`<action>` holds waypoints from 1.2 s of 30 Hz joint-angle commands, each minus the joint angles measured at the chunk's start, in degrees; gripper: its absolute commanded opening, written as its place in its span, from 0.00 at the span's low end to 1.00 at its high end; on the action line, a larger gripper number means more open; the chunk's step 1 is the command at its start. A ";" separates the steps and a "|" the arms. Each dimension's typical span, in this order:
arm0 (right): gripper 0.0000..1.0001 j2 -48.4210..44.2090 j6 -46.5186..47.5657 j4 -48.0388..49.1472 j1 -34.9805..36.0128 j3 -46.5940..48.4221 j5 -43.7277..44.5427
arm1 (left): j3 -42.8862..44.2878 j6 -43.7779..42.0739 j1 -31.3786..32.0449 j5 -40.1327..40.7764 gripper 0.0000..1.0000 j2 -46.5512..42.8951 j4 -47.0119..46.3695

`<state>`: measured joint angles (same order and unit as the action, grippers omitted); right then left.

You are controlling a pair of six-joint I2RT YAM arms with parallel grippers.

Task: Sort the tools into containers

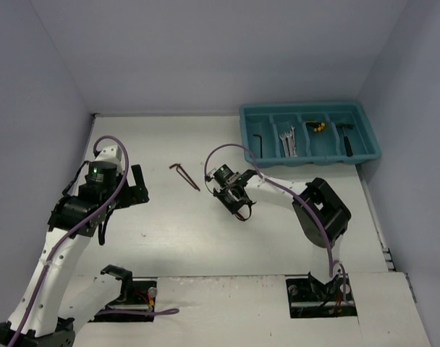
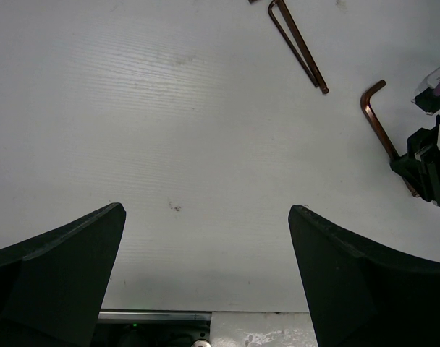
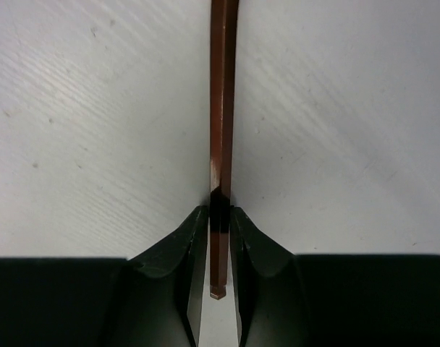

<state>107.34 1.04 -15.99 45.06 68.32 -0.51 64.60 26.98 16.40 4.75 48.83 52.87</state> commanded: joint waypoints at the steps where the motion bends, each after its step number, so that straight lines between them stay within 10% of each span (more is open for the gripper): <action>1: 0.18 -1.13 -0.69 -2.38 -0.06 0.09 -2.32 | 2.64 -1.40 -0.31 0.17 0.95 1.27 -2.33; 10: 0.22 7.54 1.39 -2.73 -0.15 7.19 -5.98 | 2.47 -1.49 -0.31 0.43 0.95 -0.12 -2.07; 20: 0.00 4.44 2.74 -6.23 -1.79 17.29 1.49 | 1.76 -1.66 -0.31 0.61 0.95 -1.36 -2.07; 27: 0.00 -2.51 1.80 -6.78 -12.44 28.63 10.63 | 1.69 -1.59 -0.24 0.70 0.95 -1.04 -2.14; 36: 0.00 11.34 1.48 -6.74 -26.57 44.41 5.65 | 2.31 -1.17 -0.26 0.84 0.95 -0.81 -2.07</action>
<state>112.42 2.99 -22.93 21.28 105.82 5.63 64.60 26.00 16.38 4.75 47.65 52.89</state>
